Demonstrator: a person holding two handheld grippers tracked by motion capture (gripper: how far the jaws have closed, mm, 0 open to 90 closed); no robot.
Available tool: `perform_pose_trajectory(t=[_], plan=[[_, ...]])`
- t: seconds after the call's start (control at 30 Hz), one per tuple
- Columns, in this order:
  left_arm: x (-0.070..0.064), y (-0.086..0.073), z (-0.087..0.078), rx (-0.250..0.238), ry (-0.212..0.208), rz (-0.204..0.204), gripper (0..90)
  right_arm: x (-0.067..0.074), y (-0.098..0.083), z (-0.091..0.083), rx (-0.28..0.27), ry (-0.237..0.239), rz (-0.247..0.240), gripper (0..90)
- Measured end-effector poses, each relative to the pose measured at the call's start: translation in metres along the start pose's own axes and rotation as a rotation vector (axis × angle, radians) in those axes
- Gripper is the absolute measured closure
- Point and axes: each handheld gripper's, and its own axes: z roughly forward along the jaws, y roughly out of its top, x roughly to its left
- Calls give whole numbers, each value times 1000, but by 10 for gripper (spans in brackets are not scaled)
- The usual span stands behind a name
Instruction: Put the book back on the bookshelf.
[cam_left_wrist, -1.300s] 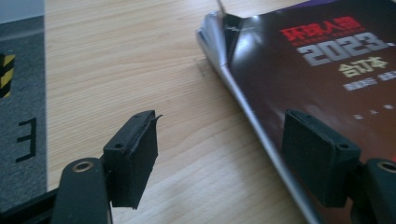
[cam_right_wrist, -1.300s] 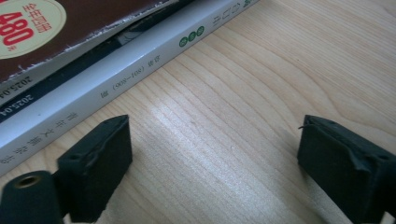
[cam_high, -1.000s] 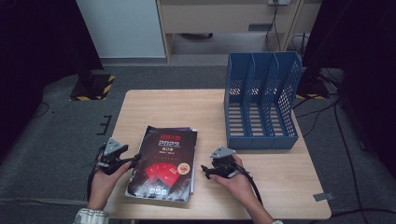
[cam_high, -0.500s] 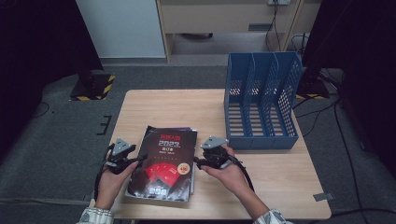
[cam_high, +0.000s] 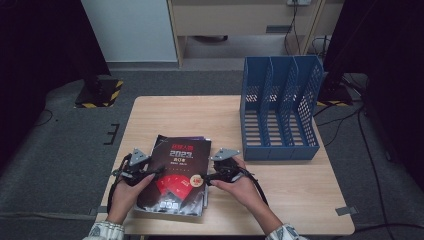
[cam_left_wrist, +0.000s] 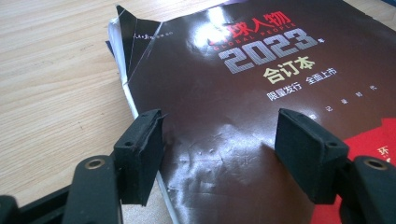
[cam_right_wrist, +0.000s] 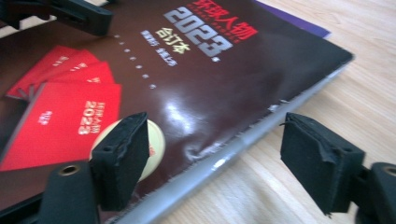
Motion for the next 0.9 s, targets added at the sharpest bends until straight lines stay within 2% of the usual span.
perform_pose_trajectory(t=[0.2, 0.43, 0.9], plan=[[-2, -1, 2, 4, 5, 13, 310, 2, -4, 5, 7, 25, 21, 175], [-1, -2, 2, 1, 0, 8, 307, 2, -9, 11, 29, 45, 49, 132], [-3, -2, 4, -2, -4, 16, 311, 1, -10, 17, 18, 72, 71, 104]])
